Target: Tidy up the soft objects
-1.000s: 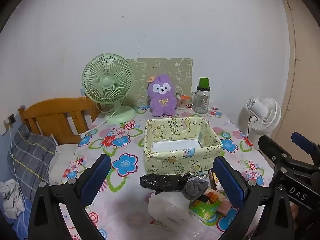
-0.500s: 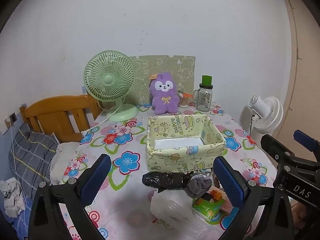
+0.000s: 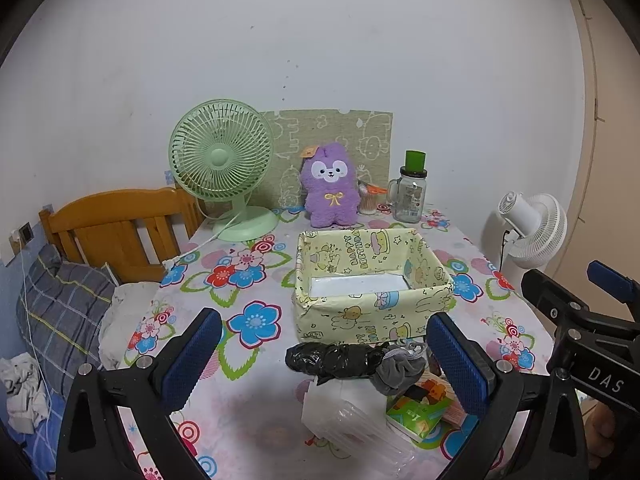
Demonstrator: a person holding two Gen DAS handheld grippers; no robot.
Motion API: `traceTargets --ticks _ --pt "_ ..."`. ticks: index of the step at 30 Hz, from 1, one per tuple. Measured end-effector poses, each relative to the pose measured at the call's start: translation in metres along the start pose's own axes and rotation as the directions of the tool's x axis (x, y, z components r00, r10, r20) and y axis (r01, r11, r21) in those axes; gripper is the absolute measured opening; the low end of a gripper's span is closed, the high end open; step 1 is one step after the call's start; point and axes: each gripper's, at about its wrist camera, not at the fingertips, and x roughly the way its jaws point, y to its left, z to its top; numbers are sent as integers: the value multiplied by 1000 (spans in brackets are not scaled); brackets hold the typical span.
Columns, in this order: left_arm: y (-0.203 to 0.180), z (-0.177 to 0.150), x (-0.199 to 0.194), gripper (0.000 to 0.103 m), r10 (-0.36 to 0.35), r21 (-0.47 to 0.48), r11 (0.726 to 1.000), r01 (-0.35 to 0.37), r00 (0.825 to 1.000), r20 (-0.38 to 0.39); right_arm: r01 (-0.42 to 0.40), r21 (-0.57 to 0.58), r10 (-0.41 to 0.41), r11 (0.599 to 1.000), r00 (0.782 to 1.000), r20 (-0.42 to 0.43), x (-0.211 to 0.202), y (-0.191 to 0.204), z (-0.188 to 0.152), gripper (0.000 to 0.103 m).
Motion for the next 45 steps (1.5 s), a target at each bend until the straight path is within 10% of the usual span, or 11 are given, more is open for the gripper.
traceTargets --ticks 45 --pt "1 1 6 103 0 -6 1000 0 1000 -24 -6 4 6 1000 1000 -17 7 2 -1 103"
